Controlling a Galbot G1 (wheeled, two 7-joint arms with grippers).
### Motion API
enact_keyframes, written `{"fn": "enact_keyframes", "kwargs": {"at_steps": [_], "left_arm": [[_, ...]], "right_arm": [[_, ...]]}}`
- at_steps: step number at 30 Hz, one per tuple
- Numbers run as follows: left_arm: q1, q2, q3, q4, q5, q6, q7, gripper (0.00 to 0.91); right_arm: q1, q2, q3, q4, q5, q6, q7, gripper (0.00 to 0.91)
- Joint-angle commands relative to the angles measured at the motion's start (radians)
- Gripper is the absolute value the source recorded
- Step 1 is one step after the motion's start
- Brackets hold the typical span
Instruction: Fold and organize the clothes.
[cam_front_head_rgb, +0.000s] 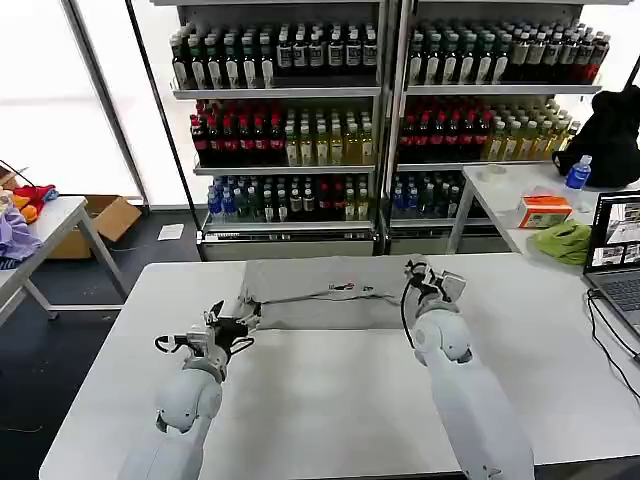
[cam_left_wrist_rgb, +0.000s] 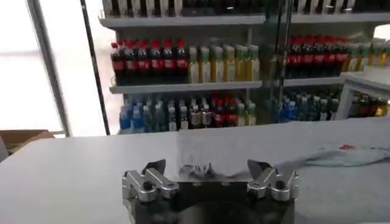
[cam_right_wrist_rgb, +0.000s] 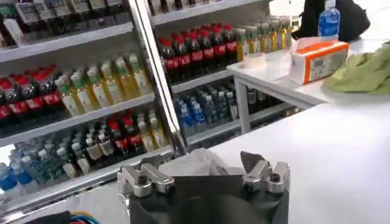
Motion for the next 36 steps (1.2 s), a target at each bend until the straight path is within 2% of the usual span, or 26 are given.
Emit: {"fn": "enact_keyframes", "kwargs": {"at_steps": [1,6,12,17,23,36], "left_arm": [[0.022,0.001,0.0,-0.031,-0.007,0.007,0.0,0.907],[0.028,0.006,-0.009,-0.043,-0.009,0.012,-0.008,0.907],[0.025,0.011,-0.01,-0.051,-0.013,0.031,-0.025,0.907],[0.031,0.01,-0.016,-0.037,-0.022,0.053,-0.039,0.907],[0.035,0.017,-0.021,-0.033,-0.029,0.062,-0.041,0.907],[0.0,0.022,-0.006,0.015,-0.037,0.074,-0.046,0.907]], "right_arm": [[-0.1,-0.071,0.003,0.192,0.007,-0.112,0.046,0.907],[-0.238,-0.127,0.031,0.291,-0.055,-0.14,0.03,0.907],[-0.34,-0.176,0.059,0.292,-0.126,-0.142,-0.018,0.907],[-0.377,-0.182,0.063,0.289,-0.19,-0.142,-0.058,0.907],[-0.355,-0.173,0.053,0.266,-0.217,-0.142,-0.079,0.907],[-0.269,-0.132,0.038,0.164,-0.223,-0.142,-0.078,0.907]]}}
